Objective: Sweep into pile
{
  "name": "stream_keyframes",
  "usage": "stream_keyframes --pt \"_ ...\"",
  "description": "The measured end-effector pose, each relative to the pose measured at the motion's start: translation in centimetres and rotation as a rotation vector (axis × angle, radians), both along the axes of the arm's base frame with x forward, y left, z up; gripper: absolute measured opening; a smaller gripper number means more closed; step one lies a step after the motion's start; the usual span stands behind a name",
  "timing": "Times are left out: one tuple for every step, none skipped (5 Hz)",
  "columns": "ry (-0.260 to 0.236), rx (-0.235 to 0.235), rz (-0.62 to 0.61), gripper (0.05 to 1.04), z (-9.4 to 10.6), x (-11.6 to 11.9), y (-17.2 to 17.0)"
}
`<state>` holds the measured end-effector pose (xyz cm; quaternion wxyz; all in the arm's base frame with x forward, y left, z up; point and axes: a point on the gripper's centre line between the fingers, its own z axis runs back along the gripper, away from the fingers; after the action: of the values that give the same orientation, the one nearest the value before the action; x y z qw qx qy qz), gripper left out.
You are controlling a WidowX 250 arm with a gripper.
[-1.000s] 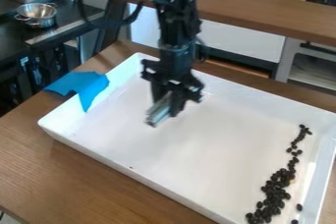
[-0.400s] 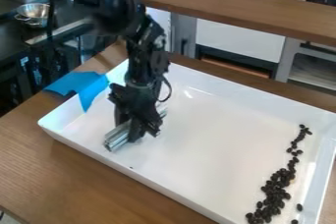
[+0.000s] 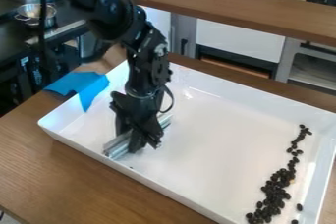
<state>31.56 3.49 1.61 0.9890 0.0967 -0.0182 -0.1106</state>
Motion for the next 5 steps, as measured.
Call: stream_keyframes --pt "0.022 -0.027 0.004 0.383 -0.1 -0.4 -1.3" --pt "0.021 -0.056 0.01 0.383 -0.3 -0.8 -3.0" --pt "0.009 -0.08 0.031 0.383 -0.3 -0.7 -4.5" --pt "-0.008 -0.1 0.056 0.383 -0.4 -0.5 -6.1" --pt "-0.008 -0.133 0.073 0.383 -0.6 -0.2 -8.5"
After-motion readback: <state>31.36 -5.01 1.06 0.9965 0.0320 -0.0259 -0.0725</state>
